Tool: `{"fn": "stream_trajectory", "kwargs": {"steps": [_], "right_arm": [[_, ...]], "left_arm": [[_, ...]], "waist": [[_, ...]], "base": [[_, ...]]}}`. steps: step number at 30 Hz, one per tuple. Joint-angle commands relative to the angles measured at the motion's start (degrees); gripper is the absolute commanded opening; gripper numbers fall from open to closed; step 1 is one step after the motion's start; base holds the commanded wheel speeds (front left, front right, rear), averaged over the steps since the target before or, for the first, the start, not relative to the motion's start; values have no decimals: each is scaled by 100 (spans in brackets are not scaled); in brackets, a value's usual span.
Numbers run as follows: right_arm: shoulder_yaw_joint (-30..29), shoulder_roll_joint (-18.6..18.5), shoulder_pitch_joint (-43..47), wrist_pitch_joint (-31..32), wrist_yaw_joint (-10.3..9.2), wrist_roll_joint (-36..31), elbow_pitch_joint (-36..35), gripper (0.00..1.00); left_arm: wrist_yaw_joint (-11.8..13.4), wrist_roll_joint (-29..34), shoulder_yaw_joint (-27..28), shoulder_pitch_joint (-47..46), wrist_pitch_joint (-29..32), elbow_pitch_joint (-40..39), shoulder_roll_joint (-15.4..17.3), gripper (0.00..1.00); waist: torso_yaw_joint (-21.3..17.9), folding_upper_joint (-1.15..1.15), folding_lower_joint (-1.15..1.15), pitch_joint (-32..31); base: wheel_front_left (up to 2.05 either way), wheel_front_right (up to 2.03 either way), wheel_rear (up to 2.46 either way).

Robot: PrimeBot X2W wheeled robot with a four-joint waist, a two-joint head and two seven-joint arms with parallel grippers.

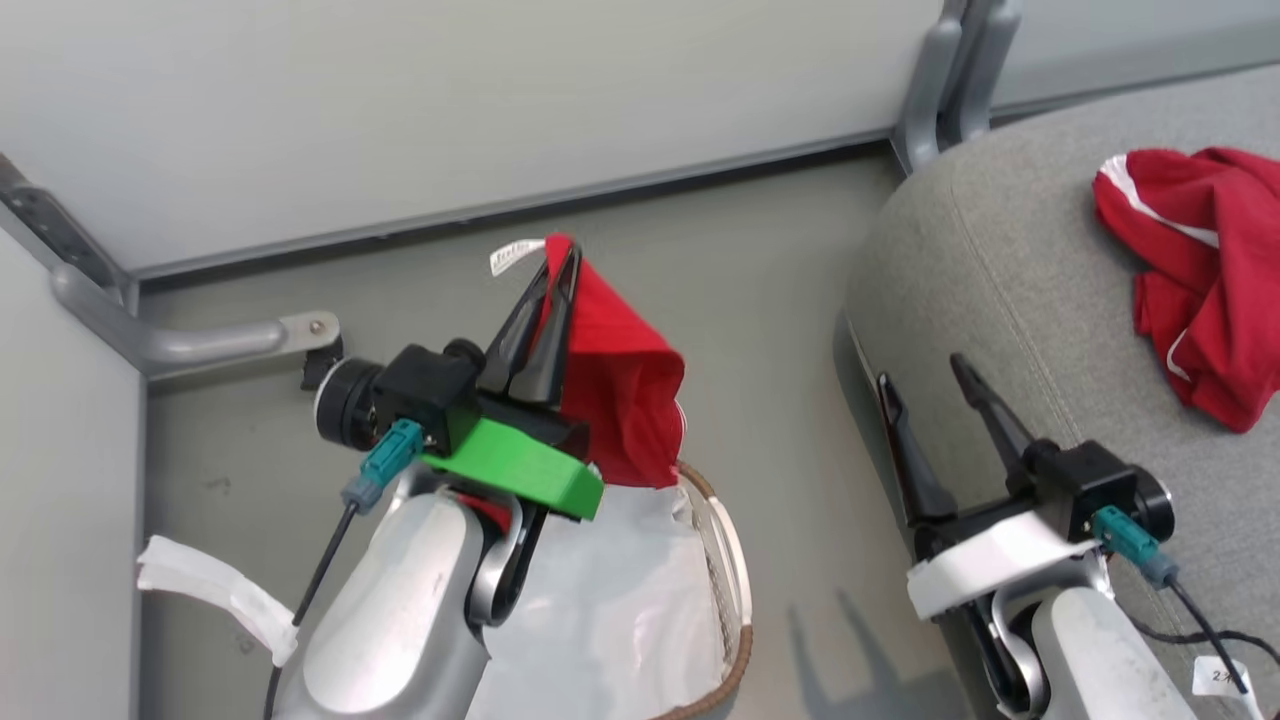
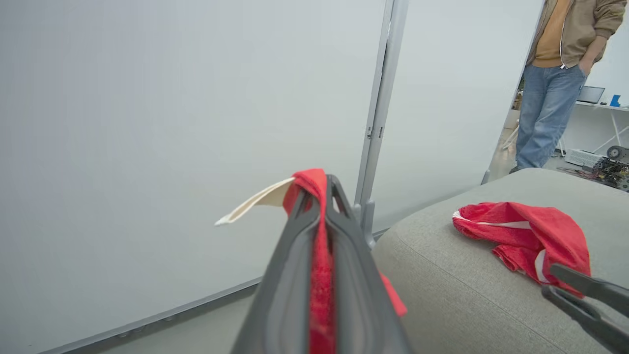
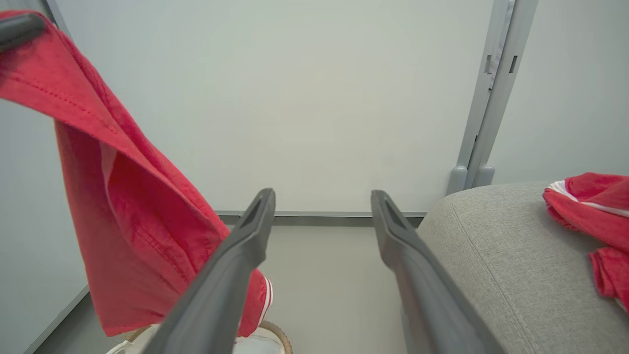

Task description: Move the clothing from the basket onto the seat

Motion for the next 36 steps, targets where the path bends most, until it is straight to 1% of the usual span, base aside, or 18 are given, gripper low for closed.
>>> {"fn": "stream_trajectory", "kwargs": {"steps": [1, 5, 8, 13, 17, 22, 29, 30, 31, 32, 36], "right_arm": [[43, -23, 140, -13, -8, 26, 27, 100], [327, -23, 214, -13, -8, -80, 139, 100], [686, -47, 197, -13, -8, -114, 191, 100], [1386, -127, -37, -13, -8, -138, 126, 100], [1758, -154, -310, -13, -8, -128, 150, 100], [1987, -108, -810, -13, -8, -240, 533, 100], [1976, -41, -1300, -13, -8, -341, 1325, 100], [1973, -35, -1354, -13, -8, -291, 1478, 57], [1982, -28, -1411, -13, -8, -259, 1569, 18], [2043, -17, -1451, -13, -8, -156, 1646, 0], [2097, -29, -1466, -13, -8, 131, 1555, 0]], "left_arm": [[19, 6, -16, -110, -20, -57, 17, 0], [8, 100, -54, -369, -20, -15, 17, 0], [33, 37, -81, -477, -20, -20, 17, 0], [57, -39, -244, -568, -20, -93, 19, 0], [96, -152, -440, -576, -20, -160, 18, 0], [146, -316, -705, -624, -20, -216, 17, 0], [186, -531, -1190, -751, -20, -347, 17, 0], [197, -572, -1258, -756, -20, -368, 15, 0], [211, -594, -1304, -760, -20, -376, 16, 0], [215, -649, -1366, -756, -20, -389, 17, 0], [272, -654, -1436, -765, -20, -352, 16, 0]], "waist": [[156, 0, 0, -304], [176, 0, 0, -366], [211, 0, 0, -390], [335, 0, 0, -374], [504, 0, 0, -366], [774, 0, 0, -350], [1158, 0, 0, -310], [1217, 0, 0, -307], [1252, 0, 0, -306], [1300, 0, 0, -305], [1353, 0, 0, -280]], "base": [[0, 0, 0], [0, 0, 0], [0, 0, 0], [0, 0, 0], [0, 0, 0], [0, 0, 0], [0, 0, 0], [0, 0, 0], [0, 0, 0], [0, 0, 0], [0, 0, 0]]}}
